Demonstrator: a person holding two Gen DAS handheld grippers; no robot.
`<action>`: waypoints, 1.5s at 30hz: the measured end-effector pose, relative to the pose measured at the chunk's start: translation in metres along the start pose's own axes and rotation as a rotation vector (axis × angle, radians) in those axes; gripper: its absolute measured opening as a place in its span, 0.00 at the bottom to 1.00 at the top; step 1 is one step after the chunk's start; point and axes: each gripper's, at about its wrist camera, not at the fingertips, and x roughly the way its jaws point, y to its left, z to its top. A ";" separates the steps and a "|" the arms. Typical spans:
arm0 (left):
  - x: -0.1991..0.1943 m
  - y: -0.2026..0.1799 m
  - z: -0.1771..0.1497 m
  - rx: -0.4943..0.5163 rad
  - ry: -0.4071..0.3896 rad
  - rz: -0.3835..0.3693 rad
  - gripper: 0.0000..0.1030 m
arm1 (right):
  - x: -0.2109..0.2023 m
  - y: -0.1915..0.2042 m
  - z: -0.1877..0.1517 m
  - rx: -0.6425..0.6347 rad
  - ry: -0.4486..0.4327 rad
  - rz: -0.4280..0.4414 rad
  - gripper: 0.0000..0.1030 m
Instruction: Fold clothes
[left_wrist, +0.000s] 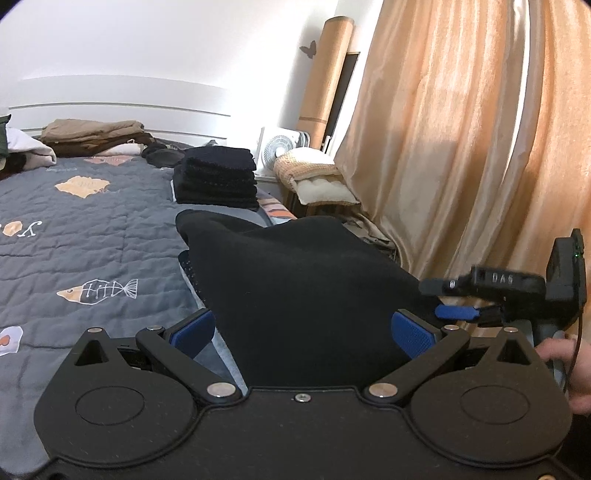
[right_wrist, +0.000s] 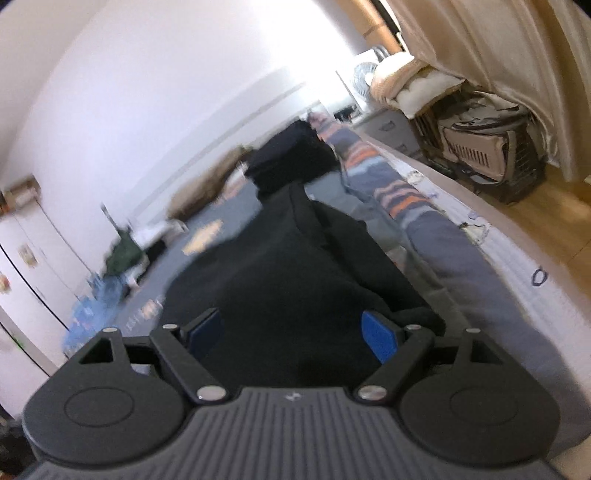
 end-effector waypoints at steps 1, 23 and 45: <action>0.001 0.001 0.001 0.002 0.002 0.004 1.00 | 0.002 0.001 0.000 -0.020 0.016 -0.014 0.80; 0.019 0.021 -0.004 -0.079 -0.012 0.051 1.00 | -0.007 0.030 0.064 -0.040 0.074 0.132 0.82; 0.045 0.035 0.002 -0.093 0.022 0.091 1.00 | 0.206 0.048 0.131 -0.076 0.448 0.054 0.78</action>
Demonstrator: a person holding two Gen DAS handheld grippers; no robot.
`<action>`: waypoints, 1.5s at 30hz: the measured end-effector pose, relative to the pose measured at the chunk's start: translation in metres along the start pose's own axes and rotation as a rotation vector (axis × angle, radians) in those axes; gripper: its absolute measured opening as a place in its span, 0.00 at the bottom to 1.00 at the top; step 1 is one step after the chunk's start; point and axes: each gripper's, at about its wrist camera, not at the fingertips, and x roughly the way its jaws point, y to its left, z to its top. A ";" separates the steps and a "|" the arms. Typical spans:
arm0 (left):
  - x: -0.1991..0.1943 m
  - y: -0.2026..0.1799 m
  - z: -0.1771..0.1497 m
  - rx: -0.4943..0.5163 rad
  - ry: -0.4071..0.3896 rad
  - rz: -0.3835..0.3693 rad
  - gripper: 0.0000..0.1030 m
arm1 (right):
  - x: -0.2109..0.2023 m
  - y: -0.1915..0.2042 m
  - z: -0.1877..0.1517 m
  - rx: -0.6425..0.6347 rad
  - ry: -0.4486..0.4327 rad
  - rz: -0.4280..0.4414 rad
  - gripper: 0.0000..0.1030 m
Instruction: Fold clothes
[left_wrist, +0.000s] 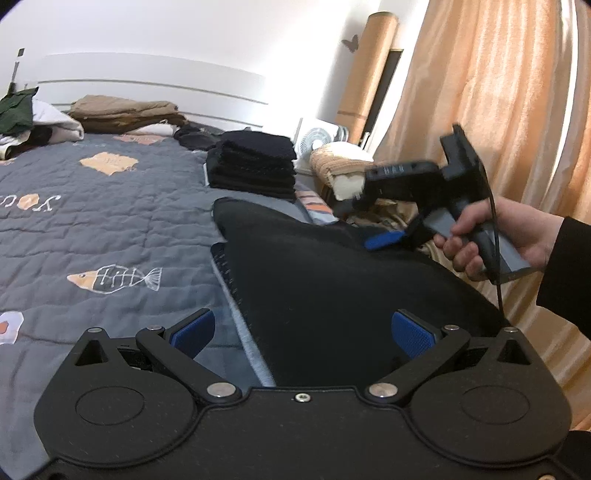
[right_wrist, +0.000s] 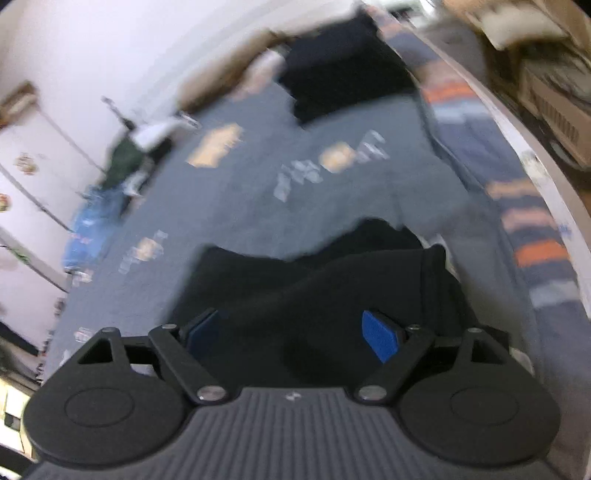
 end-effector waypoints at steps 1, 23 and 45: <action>0.001 0.002 0.000 -0.007 0.003 0.004 1.00 | 0.004 -0.007 -0.001 0.010 0.016 -0.011 0.78; -0.004 0.009 0.004 -0.041 -0.006 0.009 1.00 | 0.018 -0.035 0.032 0.145 -0.041 0.051 0.73; -0.015 0.009 0.007 -0.048 -0.029 0.016 1.00 | -0.100 0.008 -0.095 0.004 -0.112 0.108 0.74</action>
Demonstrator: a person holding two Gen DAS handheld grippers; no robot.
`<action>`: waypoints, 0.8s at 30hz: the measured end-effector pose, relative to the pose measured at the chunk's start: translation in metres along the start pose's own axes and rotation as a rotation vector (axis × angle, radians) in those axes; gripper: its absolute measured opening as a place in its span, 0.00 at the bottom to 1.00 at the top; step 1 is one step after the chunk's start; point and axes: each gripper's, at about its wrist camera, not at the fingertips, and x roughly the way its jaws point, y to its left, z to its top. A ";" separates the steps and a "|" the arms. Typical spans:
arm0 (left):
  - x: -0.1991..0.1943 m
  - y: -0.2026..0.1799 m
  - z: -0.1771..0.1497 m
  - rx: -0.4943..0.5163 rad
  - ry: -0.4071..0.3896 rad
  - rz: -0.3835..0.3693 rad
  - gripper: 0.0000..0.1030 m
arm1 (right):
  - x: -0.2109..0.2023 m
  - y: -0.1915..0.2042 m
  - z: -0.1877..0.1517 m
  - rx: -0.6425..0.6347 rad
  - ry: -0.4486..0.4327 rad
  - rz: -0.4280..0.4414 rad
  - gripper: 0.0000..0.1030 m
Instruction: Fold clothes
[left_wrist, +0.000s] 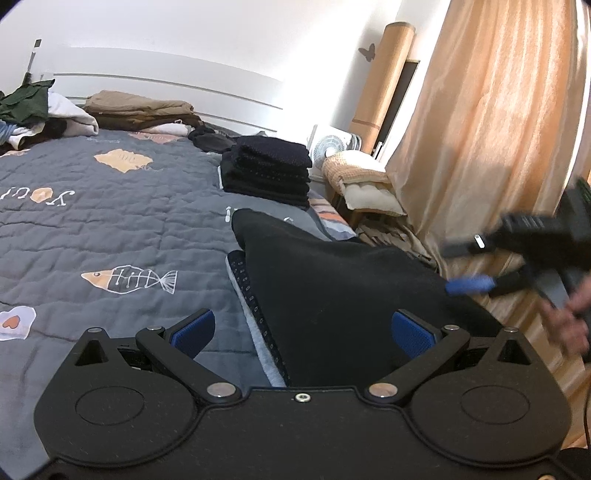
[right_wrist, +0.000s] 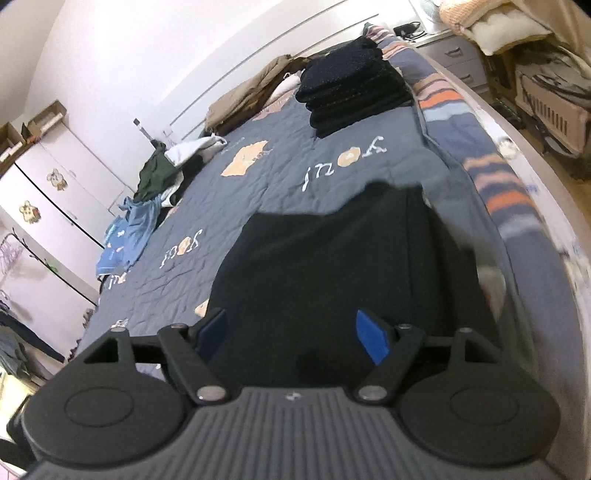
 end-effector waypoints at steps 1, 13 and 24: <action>-0.001 0.000 0.000 -0.002 -0.002 -0.002 1.00 | -0.006 0.002 -0.010 0.002 -0.001 -0.003 0.74; -0.004 -0.006 -0.008 -0.004 0.012 -0.019 1.00 | -0.048 0.012 -0.070 0.026 -0.030 -0.022 0.75; -0.013 -0.015 -0.014 0.040 0.021 -0.045 1.00 | -0.072 0.019 -0.075 0.014 -0.084 -0.036 0.75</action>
